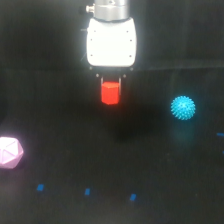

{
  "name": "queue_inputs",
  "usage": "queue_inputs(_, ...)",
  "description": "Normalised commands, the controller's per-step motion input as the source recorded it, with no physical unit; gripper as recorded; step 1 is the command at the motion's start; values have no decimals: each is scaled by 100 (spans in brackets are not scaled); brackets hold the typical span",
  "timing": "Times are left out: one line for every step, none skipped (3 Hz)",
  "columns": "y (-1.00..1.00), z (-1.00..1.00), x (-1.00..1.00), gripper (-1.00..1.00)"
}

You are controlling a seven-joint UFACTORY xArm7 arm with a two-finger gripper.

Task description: Pick up the red object from the table

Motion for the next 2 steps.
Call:
queue_inputs(45,48,18,-100)
queue_inputs(0,0,13,-100)
